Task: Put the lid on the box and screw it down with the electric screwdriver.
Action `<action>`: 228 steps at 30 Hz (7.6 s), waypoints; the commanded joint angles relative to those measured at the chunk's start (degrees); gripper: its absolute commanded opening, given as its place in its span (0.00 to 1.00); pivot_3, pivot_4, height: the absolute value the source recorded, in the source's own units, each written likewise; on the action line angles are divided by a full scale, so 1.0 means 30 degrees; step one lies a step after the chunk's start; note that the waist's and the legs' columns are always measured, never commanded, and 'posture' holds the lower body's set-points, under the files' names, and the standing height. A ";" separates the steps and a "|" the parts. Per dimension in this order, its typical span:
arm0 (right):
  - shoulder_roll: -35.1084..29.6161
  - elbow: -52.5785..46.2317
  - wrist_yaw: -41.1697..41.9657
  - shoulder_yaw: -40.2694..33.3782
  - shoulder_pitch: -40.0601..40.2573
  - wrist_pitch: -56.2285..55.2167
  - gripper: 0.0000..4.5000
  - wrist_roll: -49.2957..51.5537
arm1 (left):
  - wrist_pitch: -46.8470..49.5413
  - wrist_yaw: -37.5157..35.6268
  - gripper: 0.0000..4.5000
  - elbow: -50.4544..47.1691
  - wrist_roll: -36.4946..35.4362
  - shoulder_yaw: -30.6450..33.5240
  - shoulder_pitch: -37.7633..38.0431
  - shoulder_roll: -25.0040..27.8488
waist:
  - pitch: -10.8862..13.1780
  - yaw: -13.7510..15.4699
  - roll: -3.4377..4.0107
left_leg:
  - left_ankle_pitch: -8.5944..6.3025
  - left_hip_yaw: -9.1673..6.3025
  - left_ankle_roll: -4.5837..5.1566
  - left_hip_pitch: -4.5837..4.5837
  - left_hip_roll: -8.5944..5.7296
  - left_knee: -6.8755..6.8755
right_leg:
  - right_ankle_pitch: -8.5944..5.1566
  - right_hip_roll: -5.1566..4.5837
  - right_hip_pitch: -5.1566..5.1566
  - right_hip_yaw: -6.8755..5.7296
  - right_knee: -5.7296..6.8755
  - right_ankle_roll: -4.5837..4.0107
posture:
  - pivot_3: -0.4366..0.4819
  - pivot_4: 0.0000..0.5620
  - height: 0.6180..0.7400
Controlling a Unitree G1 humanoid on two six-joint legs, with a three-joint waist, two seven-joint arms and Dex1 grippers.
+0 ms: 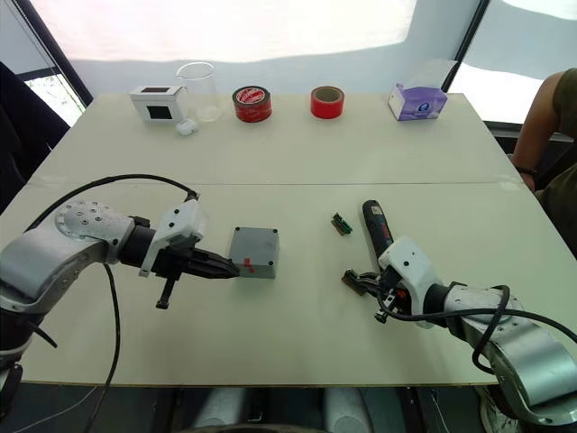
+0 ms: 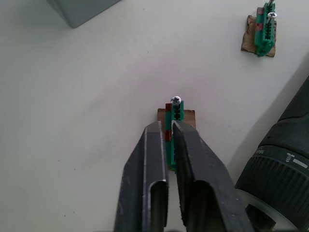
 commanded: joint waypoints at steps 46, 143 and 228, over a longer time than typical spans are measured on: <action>-0.0176 0.0440 -0.0567 0.0831 -0.0169 -0.0818 0.21 -0.0520 | 0.0025 0.1180 0.00 0.0475 -0.0342 0.0708 0.0323 -0.0325 | 0.0000 -0.0002 0.0000 | 0.0001 0.0000 0.0000 0.0003 -0.0001 0.0022 | -0.0001 0.0010 -0.0003 0.0000 0.0039 0.0002 | 0.48 0.27 1.00; 0.6302 0.8197 0.0911 0.7980 -1.2058 -0.4141 0.03 -0.2474 | 0.3463 0.5142 0.00 0.1184 -0.4737 0.8074 0.4101 0.0193 | -0.0003 -0.0100 -0.0006 | 0.0014 0.0024 -0.0024 -0.0014 -0.0005 0.0038 | -0.0002 -0.0047 -0.0112 0.0029 0.0155 -0.0005 | 0.48 0.27 1.00; -0.3087 1.4843 -0.0799 1.0774 -1.7943 1.2934 1.00 0.3997 | 0.1642 0.3504 0.00 -0.1794 -0.3133 0.4740 0.2200 0.1019 | 0.0049 -0.0087 0.0054 | -0.0010 0.0063 0.0019 -0.0040 0.0006 -0.0007 | 0.0000 -0.0058 -0.0094 0.0042 0.0018 -0.0006 | 0.48 0.27 1.00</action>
